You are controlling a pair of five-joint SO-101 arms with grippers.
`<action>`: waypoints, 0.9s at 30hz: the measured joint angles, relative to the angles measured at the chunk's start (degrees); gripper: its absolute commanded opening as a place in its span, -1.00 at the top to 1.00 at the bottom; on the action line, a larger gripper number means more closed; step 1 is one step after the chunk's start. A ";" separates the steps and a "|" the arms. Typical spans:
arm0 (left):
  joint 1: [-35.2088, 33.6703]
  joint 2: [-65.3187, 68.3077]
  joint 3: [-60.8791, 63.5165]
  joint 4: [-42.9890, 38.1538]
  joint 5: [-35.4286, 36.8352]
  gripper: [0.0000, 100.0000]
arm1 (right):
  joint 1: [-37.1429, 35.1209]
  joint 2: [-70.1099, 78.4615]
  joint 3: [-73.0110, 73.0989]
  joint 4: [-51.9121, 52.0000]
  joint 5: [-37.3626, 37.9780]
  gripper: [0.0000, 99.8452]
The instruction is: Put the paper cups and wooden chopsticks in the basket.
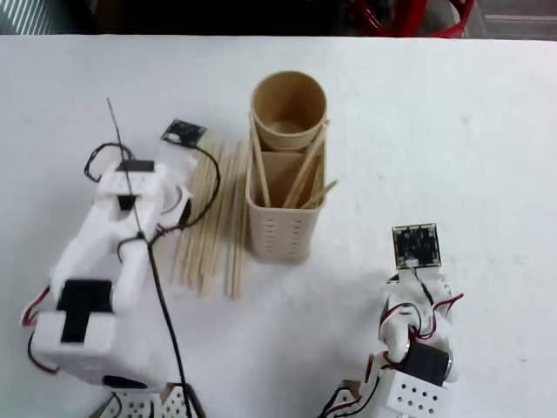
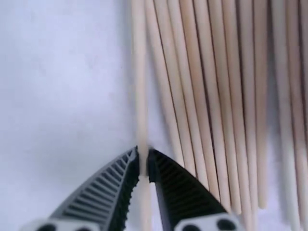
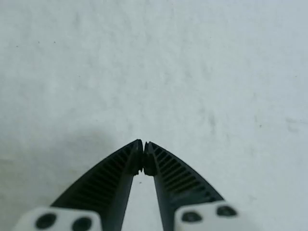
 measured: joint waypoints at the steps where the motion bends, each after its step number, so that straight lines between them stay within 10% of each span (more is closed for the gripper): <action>1: 0.00 -1.85 1.58 -0.88 0.00 0.95 | 0.00 0.00 0.00 0.00 0.00 0.96; 27: 7.21 -51.16 -0.44 9.76 3.43 0.95 | 0.00 0.00 0.00 0.00 0.00 0.96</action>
